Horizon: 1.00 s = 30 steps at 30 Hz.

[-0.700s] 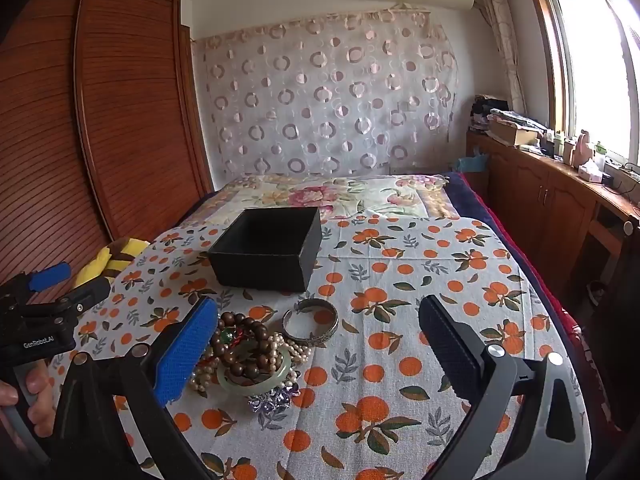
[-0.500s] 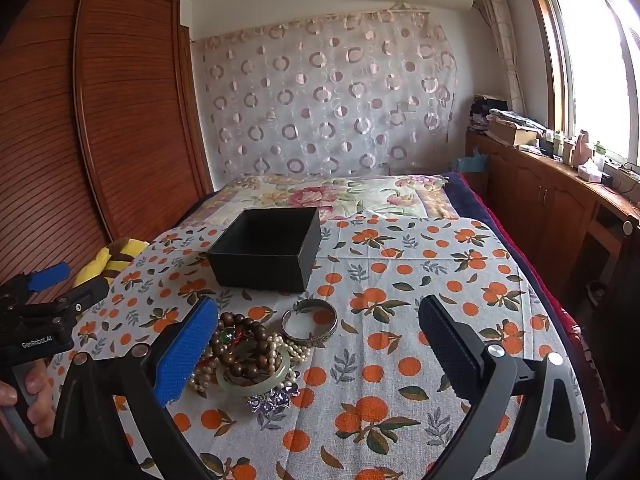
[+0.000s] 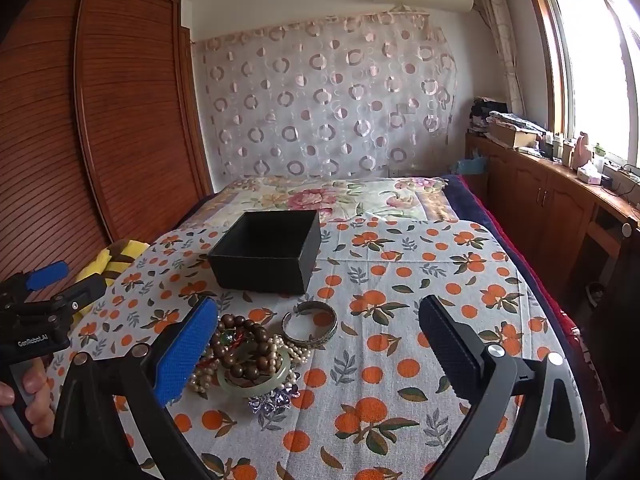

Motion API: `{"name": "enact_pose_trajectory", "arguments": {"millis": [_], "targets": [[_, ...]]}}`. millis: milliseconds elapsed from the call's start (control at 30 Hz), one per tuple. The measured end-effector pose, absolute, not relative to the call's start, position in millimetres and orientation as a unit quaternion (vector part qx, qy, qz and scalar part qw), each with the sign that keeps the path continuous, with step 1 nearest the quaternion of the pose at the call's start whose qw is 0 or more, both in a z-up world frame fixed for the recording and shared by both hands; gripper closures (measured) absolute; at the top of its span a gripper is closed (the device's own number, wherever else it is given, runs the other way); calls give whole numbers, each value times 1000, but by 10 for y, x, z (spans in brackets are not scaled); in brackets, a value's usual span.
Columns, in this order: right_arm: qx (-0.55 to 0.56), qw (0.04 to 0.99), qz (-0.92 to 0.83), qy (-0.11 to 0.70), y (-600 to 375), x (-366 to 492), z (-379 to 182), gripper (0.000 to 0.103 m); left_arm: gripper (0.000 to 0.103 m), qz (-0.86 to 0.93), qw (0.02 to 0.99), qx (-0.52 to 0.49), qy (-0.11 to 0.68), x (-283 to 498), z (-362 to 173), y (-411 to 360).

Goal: Organize jewelry

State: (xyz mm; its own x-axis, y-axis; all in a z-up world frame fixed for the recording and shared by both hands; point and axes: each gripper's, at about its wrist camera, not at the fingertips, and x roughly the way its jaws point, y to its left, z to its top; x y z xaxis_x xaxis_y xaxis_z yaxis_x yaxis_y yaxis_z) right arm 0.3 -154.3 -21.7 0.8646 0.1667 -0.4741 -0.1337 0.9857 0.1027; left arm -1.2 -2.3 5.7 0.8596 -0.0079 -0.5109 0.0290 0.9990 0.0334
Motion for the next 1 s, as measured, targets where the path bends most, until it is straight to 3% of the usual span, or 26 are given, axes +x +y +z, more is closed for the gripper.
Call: {"name": "enact_pose_trajectory", "arguments": {"millis": [1000], "targets": [[33, 966, 79, 245, -1528, -10, -191, 2, 7, -10, 965, 18, 261, -27, 51, -10]]}}
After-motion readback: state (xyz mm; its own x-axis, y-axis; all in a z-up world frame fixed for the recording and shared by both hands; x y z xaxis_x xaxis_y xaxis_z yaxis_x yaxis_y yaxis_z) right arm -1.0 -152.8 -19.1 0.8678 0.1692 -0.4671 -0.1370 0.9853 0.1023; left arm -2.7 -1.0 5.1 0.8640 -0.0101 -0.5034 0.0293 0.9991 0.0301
